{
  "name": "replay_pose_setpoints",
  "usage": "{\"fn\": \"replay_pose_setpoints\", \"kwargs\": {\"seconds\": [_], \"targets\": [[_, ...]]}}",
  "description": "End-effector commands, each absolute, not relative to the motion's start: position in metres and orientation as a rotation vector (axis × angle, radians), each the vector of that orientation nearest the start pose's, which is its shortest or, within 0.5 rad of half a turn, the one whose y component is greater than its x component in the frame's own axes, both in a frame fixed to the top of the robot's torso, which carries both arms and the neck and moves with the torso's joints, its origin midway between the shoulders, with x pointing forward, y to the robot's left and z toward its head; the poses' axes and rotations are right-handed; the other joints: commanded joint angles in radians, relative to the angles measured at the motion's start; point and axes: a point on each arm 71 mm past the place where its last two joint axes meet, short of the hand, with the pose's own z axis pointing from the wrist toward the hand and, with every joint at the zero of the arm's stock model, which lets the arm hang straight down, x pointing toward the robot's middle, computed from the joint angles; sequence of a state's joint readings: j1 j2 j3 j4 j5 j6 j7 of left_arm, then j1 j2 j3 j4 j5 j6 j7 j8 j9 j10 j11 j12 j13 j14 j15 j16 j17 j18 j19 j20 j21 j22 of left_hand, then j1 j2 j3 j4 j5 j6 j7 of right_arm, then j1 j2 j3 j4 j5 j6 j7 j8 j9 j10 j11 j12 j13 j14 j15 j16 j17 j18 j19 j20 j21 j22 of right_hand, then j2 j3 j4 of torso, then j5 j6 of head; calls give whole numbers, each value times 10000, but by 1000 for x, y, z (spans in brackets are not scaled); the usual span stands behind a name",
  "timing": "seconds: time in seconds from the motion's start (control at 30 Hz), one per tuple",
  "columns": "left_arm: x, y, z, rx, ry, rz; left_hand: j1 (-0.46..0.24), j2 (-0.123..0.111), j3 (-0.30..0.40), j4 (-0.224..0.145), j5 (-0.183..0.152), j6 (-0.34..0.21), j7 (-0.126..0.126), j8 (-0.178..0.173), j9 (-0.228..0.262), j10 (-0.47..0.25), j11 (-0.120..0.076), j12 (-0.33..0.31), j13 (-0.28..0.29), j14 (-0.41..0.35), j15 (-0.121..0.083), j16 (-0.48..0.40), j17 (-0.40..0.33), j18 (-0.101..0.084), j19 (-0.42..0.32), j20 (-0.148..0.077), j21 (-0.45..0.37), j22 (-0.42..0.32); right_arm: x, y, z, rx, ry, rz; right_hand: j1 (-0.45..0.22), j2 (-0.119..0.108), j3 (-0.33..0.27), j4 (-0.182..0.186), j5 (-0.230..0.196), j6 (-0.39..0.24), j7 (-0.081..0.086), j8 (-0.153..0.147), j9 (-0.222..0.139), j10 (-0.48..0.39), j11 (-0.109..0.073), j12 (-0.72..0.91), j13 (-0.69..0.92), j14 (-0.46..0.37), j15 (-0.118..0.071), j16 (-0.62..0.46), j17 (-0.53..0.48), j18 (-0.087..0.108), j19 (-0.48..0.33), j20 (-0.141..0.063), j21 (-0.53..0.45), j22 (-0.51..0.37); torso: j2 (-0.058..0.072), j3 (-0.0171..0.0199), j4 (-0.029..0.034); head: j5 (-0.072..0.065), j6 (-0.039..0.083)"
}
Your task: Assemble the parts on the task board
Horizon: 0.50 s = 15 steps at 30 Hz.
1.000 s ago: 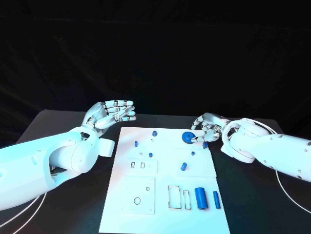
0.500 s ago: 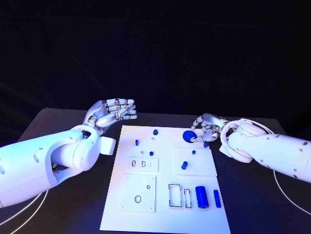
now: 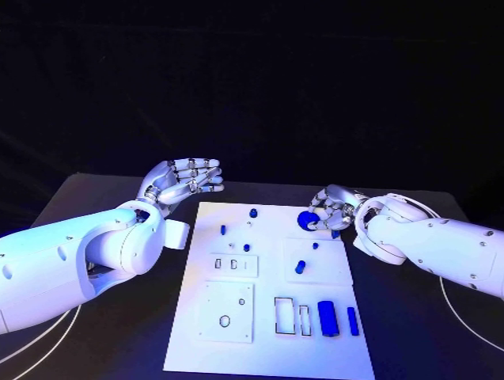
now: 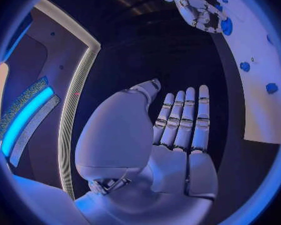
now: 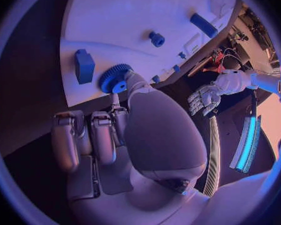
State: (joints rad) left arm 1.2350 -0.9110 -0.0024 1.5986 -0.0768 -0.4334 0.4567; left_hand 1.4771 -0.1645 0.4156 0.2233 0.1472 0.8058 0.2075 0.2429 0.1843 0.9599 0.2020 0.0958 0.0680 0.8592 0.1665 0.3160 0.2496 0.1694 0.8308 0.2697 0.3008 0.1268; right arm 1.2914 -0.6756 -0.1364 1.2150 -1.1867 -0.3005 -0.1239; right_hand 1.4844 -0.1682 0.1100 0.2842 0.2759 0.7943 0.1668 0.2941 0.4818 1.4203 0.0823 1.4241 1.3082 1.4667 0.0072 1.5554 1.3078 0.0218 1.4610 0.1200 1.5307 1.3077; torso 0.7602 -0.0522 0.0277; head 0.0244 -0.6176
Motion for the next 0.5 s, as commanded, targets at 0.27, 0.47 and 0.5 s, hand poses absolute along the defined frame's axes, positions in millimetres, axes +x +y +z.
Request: {"fn": "replay_pose_setpoints", "kwargs": {"seconds": [0.27,0.47,0.5], "targets": [[487,225,-134,-9699,12628,-15188,-22,-93,74,2,-62,-72,503,-21,-17,-20,35,-62,-8,-61,-9,-43,9,115,-50,-2,32,-9,547,-212,-197,921,17682,5516,25,95,276,-14,-88,190,2,6,-59,145,12,126,1165,982,48,76,2360,-111,832,-14,99,2256,-5,-2,-4,21,-36],[487,225,-135,-9703,12637,-15188,-22,-93,74,2,-62,-72,503,-21,-17,-20,35,-62,-8,-61,-9,-43,9,115,-50,-2,32,-9,547,-211,-198,734,17624,5411,139,56,550,-66,-72,243,2,-42,-126,161,6,144,1187,984,40,80,2373,-126,868,-22,142,2311,-4,-1,-10,25,-44],[487,225,-135,-9703,12638,-15189,-22,-93,74,2,-62,-72,503,-21,-17,-20,35,-62,-8,-61,-9,-43,9,115,-50,-2,32,-9,547,-211,-198,684,17594,5402,139,56,550,-66,-72,243,2,-42,-126,161,6,144,1187,984,40,80,2373,-126,868,-22,142,2311,-4,0,-11,15,-42]]}}
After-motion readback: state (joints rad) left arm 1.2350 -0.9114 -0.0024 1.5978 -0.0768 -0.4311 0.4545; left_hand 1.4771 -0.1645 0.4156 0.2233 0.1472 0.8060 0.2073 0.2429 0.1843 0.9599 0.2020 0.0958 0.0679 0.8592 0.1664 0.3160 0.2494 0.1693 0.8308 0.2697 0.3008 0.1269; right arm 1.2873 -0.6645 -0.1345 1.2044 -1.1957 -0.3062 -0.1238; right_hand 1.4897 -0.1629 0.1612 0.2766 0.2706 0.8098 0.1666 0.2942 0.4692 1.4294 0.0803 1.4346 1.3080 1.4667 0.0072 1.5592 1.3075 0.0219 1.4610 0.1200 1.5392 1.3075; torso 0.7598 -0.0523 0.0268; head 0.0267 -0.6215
